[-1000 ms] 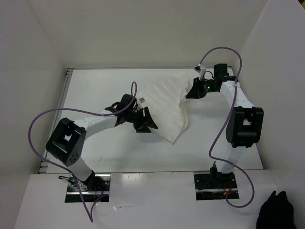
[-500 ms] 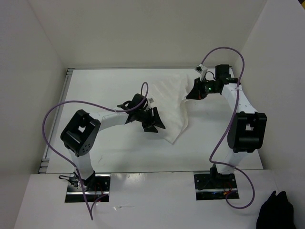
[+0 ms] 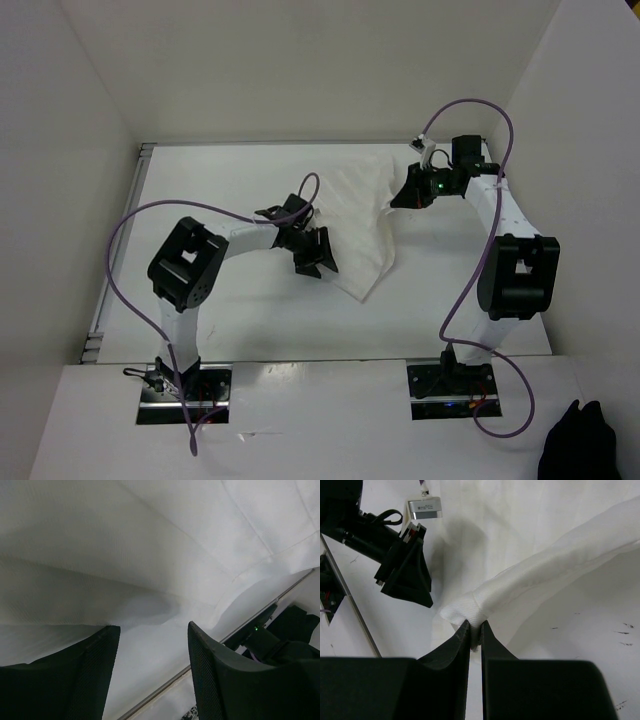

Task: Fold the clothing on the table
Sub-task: Fold the skirt

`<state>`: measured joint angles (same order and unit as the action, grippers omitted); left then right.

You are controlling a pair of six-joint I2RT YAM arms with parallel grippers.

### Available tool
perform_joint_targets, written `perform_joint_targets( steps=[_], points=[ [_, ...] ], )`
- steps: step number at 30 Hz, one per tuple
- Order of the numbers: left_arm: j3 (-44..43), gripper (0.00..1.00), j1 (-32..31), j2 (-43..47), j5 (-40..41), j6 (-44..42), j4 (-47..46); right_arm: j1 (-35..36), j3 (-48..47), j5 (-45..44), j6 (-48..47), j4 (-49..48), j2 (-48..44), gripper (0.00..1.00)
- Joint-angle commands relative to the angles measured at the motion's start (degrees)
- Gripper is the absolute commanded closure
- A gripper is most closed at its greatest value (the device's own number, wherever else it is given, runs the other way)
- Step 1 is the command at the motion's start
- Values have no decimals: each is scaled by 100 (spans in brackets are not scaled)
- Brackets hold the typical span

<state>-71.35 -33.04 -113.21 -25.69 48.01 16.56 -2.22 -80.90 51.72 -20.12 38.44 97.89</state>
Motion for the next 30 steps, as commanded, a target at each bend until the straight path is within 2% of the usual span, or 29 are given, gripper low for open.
perform_joint_targets(
  steps=[1,3,5,7,8,9,10,15,18,19,22,24,27,30],
  points=[
    [-81,35,69,-271,346,-371,156,55,4,259,70,-266,-235,100],
    [-19,35,69,-324,398,-371,-11,55,4,259,122,-266,-235,100],
    [33,41,122,-377,398,-319,-126,55,57,259,122,-319,-235,100],
    [34,52,174,-377,398,-318,-241,55,57,198,122,-319,-235,100],
    [34,81,175,-377,398,-318,-319,55,109,198,70,-319,-287,100],
    [34,93,227,-377,398,-318,-320,55,110,128,70,-319,-288,100],
    [34,100,306,-317,398,-318,-320,107,162,23,-17,-267,-288,100],
    [34,100,683,341,1153,-511,-82,169,663,-672,-378,-337,-595,100],
    [95,97,1052,396,1015,-678,-21,169,944,-778,-519,-276,-779,100],
    [95,92,1141,396,953,-740,-21,221,945,-778,-519,-275,-780,100],
    [95,87,1413,334,786,-802,-133,222,1225,-778,-503,-196,-1007,100],
    [261,72,1475,334,558,-662,-354,222,1462,-778,-432,-423,-1122,100],
    [604,57,1362,633,354,-460,-609,222,1647,-831,-370,-504,-1228,100],
    [868,49,1107,861,285,-345,-610,274,1648,-831,-370,-504,-1228,100]
  ],
)
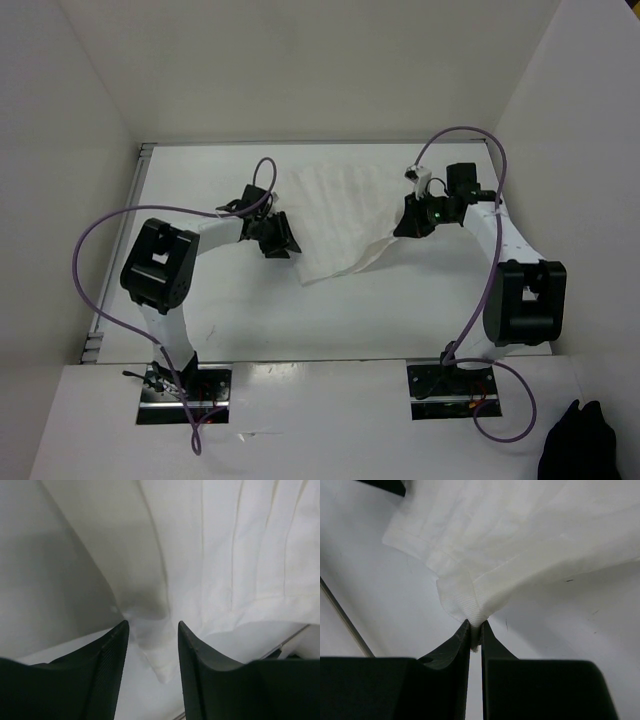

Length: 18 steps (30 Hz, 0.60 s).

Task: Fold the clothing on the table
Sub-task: Fold the skirt

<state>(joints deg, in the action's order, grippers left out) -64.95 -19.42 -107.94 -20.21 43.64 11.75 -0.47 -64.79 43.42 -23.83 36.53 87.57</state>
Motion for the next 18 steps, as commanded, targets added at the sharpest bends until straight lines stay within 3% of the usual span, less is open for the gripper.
perform_joint_targets(
  steps=[1,9,16,18],
  points=[
    [315,48,-255,448,-264,171,-129,100,37,0,2,-314,-136,100],
    [1010,48,-782,731,-150,382,-129,205,37,0,169,-489,-82,100],
    [1090,48,-783,529,-97,382,-243,258,37,0,221,-489,-82,100],
    [1028,56,-783,406,-97,330,-348,258,37,-52,169,-489,-82,100]
  ],
)
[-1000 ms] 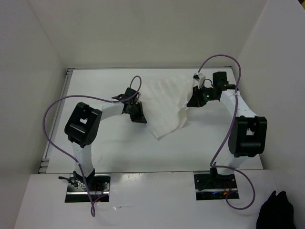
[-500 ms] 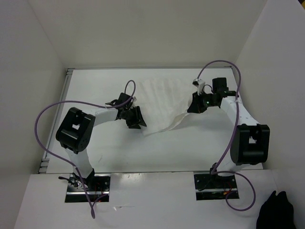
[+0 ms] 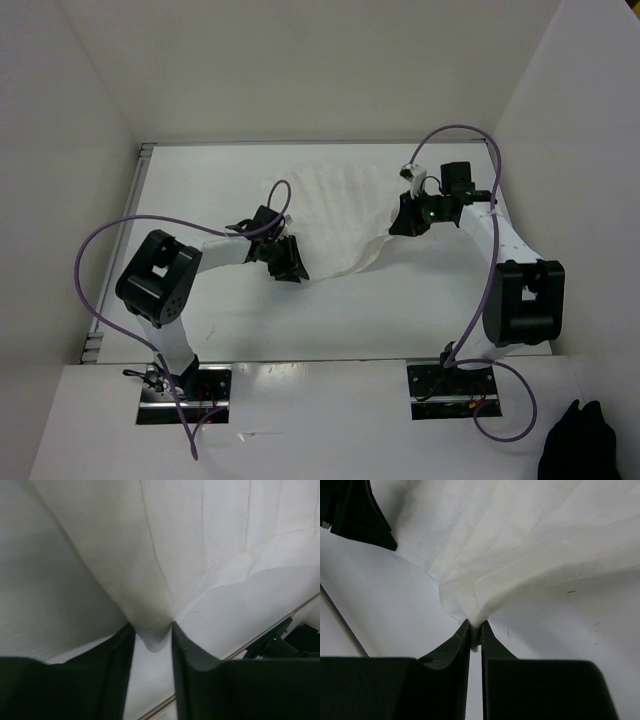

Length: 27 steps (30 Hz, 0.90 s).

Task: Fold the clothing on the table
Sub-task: Fold the skirt

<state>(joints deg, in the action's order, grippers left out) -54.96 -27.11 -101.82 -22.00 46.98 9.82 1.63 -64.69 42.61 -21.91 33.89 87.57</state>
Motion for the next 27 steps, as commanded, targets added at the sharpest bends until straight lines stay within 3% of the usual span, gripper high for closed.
perform_joint_targets(
  steps=[1,2,3,7,11,19,22,27],
  points=[
    [-32,63,-13,-207,82,-5,-156,48,78,-42,-24,-225,-82,100],
    [-32,92,-13,-207,82,-57,-226,48,79,-155,-137,-225,-134,100],
    [-32,100,-13,-207,247,-58,-227,48,157,-331,-208,-277,-135,100],
    [-270,100,-13,30,494,-260,19,101,465,-1227,-681,-497,-564,100],
    [-410,100,-13,661,687,-383,501,101,597,-1290,-1244,-34,-943,100],
    [274,100,-434,1742,898,-181,1116,101,1230,-1852,-2185,680,-1725,100],
    [346,100,-680,2313,1126,-14,1476,101,1379,-1853,-2563,1145,-2243,100],
    [48,100,-681,3298,1373,100,2241,101,1441,-1800,-2968,1350,-3938,100]
  ],
)
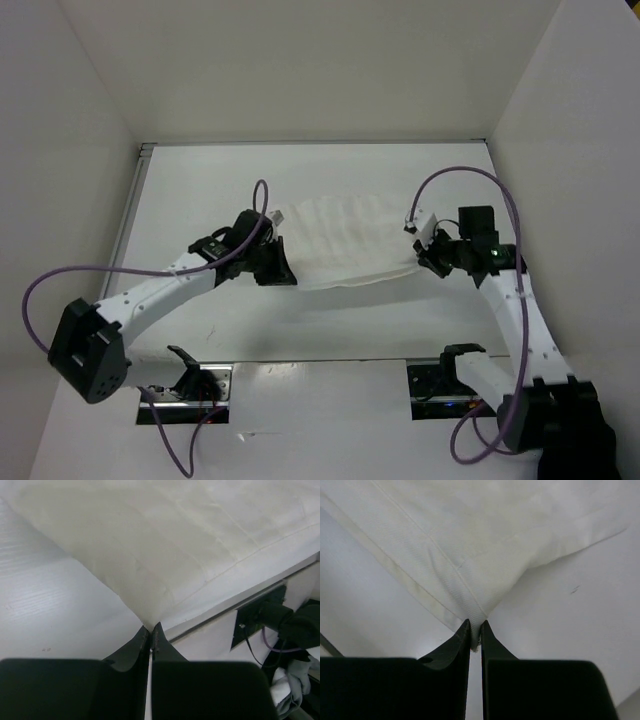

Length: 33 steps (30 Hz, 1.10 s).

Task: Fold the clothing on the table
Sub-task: Fold the skirt

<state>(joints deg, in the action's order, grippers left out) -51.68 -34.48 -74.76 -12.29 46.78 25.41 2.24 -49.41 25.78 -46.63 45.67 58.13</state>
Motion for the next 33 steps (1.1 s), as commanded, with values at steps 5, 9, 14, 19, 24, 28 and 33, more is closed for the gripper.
perform_joint_targets(
  steps=[5,9,14,19,24,28,33],
  points=[
    [-1062,100,55,840,666,59,1001,276,-218,-64,153,-409,-2113,100],
    [-1371,100,178,394,563,-99,1002,496,-604,128,786,-410,-1116,100],
    [-1485,99,258,-47,438,-205,721,497,-860,603,981,-173,250,100],
    [-1748,99,363,-285,438,-258,614,497,-737,727,1366,-444,839,100],
    [-2170,98,424,-512,500,-371,676,427,-737,866,1709,-629,1094,100],
    [-2470,97,486,-662,552,-477,817,111,-737,1034,1983,-682,1280,100],
    [-2531,97,608,-663,553,-530,869,-599,-947,1034,2237,-332,1158,100]
  ],
)
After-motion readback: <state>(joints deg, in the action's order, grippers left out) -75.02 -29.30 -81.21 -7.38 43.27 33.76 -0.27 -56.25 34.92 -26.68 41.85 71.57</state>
